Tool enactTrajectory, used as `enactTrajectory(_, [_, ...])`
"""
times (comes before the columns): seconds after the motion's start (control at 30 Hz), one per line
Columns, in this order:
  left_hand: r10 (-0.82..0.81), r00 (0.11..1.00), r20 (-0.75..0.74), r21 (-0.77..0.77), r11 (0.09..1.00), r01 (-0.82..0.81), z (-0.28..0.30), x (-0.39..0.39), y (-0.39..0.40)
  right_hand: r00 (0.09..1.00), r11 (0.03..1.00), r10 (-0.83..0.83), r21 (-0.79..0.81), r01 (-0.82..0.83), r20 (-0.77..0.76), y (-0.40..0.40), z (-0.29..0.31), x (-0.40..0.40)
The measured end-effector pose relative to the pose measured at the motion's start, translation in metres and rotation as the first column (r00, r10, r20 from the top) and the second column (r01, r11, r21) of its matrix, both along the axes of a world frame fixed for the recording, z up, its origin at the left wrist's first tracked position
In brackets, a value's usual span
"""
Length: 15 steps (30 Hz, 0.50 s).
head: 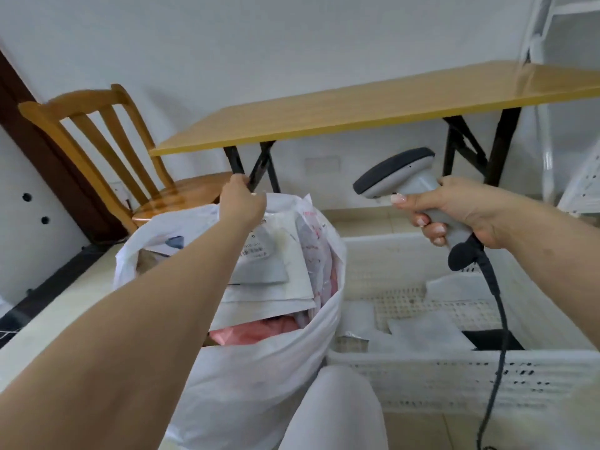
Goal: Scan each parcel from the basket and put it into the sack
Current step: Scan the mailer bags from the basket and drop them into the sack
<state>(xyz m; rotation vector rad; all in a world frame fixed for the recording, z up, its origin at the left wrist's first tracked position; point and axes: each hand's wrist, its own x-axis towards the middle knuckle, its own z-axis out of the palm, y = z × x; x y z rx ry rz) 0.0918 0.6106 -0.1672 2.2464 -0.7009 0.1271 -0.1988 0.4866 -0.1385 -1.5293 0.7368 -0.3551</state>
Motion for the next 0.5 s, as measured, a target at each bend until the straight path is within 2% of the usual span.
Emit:
enactTrajectory(0.1, [-0.31,0.951,0.022,-0.074,0.948,0.311,-0.033,-0.054,-0.069,0.994,0.992,-0.076,0.096,0.083,-0.074,-0.033,-0.039,-0.011])
enactTrajectory(0.23, [-0.555,0.827,-0.083,0.015,0.829,0.558,-0.113,-0.123,-0.166,0.961,0.953,-0.194,0.194,0.233,-0.199,-0.09,-0.11,-0.036])
enactTrajectory(0.3, [-0.561,0.799,-0.215,0.124,0.796,0.593,-0.172,-0.139,-0.201,0.938,0.93,-0.229,0.226,0.289,-0.261,-0.121,-0.154,-0.043])
enactTrajectory(0.4, [-0.466,0.782,-0.414,0.275,0.755,0.595,-0.276,-0.135,-0.236,0.897,0.884,-0.238,0.299,0.359,-0.373,-0.168,-0.224,-0.043])
enactTrajectory(0.5, [-0.362,0.743,-0.563,0.425,0.644,0.636,-0.375,-0.127,-0.261,0.84,0.844,-0.186,0.355,0.402,-0.509,-0.218,-0.297,-0.034])
